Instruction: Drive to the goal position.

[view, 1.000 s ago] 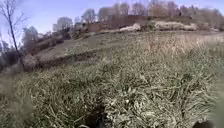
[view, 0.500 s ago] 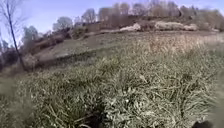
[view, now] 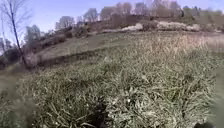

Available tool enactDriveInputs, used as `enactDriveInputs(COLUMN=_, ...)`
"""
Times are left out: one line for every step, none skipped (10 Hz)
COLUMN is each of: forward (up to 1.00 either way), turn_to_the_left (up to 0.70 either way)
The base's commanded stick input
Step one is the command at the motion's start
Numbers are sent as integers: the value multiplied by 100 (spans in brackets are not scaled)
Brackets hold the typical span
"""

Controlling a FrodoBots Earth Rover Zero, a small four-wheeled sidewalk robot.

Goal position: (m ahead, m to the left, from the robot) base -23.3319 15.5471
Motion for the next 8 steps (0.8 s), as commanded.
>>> enactDriveInputs(forward=-70, turn_to_the_left=14)
enactDriveInputs(forward=-70, turn_to_the_left=14)
enactDriveInputs(forward=-70, turn_to_the_left=14)
enactDriveInputs(forward=-70, turn_to_the_left=14)
enactDriveInputs(forward=-70, turn_to_the_left=14)
enactDriveInputs(forward=-70, turn_to_the_left=12)
enactDriveInputs(forward=-70, turn_to_the_left=8)
enactDriveInputs(forward=-70, turn_to_the_left=9)
